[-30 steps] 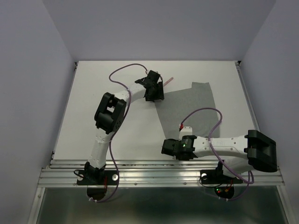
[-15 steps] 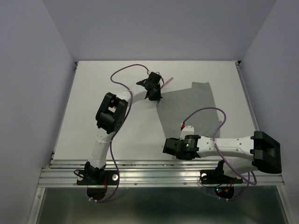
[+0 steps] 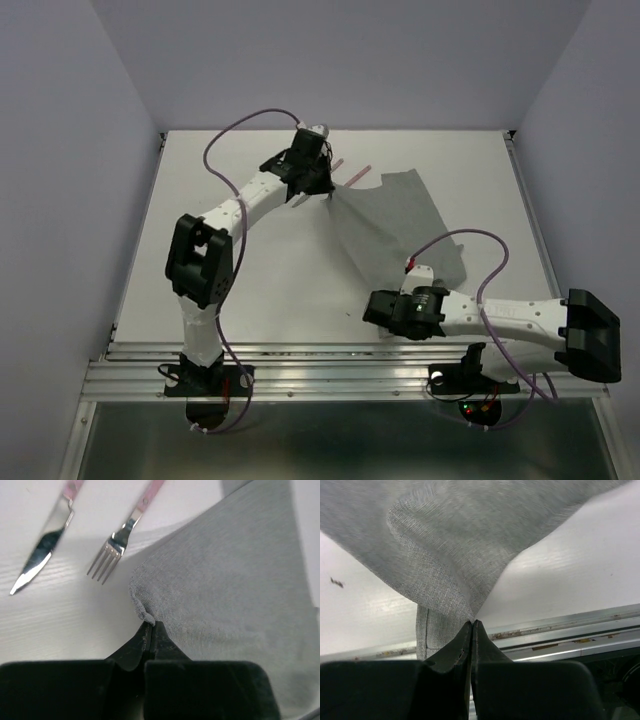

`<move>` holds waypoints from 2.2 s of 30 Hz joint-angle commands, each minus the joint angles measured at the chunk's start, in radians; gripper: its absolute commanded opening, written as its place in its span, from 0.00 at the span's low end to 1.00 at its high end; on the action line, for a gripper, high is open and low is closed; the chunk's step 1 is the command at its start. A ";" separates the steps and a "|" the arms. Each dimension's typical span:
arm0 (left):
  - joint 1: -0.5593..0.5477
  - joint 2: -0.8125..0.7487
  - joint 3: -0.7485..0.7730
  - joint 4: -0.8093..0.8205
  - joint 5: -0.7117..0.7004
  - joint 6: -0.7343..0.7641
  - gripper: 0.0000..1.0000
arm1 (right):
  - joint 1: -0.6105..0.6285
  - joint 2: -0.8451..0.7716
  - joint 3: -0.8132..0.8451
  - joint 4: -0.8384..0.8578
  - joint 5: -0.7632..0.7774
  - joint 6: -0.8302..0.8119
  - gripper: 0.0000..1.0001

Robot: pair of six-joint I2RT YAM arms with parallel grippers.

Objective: Fold the napkin into a case and place the utensils inside
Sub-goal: Pick up the crumpled napkin from the center of the board, then place the crumpled napkin at the center of the board, then pick up the crumpled napkin from the center of the board.

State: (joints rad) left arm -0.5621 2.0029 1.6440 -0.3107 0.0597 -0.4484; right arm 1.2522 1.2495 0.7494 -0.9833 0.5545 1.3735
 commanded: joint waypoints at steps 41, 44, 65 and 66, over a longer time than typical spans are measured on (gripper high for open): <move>0.260 -0.814 -0.805 0.070 0.104 -0.009 0.00 | -0.686 -0.233 0.061 0.291 -0.315 -0.478 0.87; 0.260 -0.817 -0.817 0.085 0.109 -0.018 0.00 | -0.686 -0.240 0.000 0.389 -0.358 -0.380 0.77; 0.260 -0.802 -0.806 0.078 0.097 0.014 0.00 | -0.853 0.086 -0.048 0.790 -0.421 -0.307 0.57; 0.260 -0.802 -0.806 0.078 0.098 0.014 0.00 | -0.853 0.097 -0.048 0.801 -0.430 -0.307 0.57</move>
State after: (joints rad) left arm -0.3008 1.2213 0.8371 -0.2535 0.1669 -0.4534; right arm 0.4126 1.3235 0.7147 -0.3019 0.1688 1.0523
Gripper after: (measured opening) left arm 0.026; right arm 0.570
